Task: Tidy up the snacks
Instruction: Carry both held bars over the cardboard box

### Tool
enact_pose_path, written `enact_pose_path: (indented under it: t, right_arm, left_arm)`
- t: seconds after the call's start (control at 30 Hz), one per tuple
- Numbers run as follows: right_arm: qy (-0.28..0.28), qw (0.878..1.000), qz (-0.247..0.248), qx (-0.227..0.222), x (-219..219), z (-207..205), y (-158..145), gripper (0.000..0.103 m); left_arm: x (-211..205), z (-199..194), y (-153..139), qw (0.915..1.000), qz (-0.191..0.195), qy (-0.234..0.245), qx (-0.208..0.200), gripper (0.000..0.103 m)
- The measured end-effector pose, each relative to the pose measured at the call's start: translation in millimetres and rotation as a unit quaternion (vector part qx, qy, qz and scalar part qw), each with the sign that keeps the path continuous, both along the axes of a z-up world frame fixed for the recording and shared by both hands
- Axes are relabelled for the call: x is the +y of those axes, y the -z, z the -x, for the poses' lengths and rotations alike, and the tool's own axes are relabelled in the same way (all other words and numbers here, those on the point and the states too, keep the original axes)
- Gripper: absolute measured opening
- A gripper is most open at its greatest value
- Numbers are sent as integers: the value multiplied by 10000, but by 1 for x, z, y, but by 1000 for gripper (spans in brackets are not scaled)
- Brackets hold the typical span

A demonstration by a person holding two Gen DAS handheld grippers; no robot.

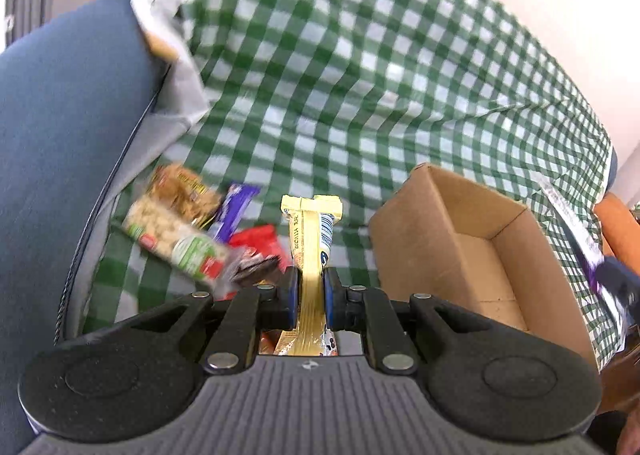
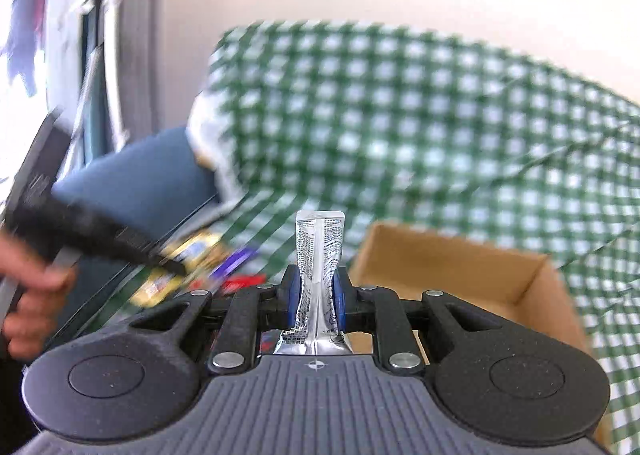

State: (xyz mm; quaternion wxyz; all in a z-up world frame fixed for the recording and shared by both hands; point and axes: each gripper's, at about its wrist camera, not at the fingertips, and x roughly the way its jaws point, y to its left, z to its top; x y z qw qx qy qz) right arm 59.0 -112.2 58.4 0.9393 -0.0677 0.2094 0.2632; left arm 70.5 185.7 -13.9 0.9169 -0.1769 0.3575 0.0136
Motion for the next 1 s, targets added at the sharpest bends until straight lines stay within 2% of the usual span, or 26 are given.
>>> enact_pose_path:
  t: [0.17,0.27,0.33,0.47,0.77,1.0]
  right_arm:
    - [634,9978,-74,-198,-44,-21,14,19]
    - [975,9951,-184,50,-61,-25,38,19]
    - [1033,9943,-142,206,-67,-29,45,19]
    - [1018,9947,-89,83,-72,-27,49,19]
    - [1394,9902,58,92,-91,-33,58,19]
    - [1572,9874,195,28,-97,-37,62,19]
  left_arm:
    - [-24,-1,-9,9989,-225,143,-375,13]
    - [-41,-3,-14,9974,-342,204,-599,13]
    - [-53,-4,-17,9960,-351,258,-779,13]
    - [-77,-5,-21,9934,-241,398,-1045,13]
    - [-141,-9,-15,9870,-274,984,-1239,13]
    - [-171,-12,-7,9820,-245,1340,-1308,13]
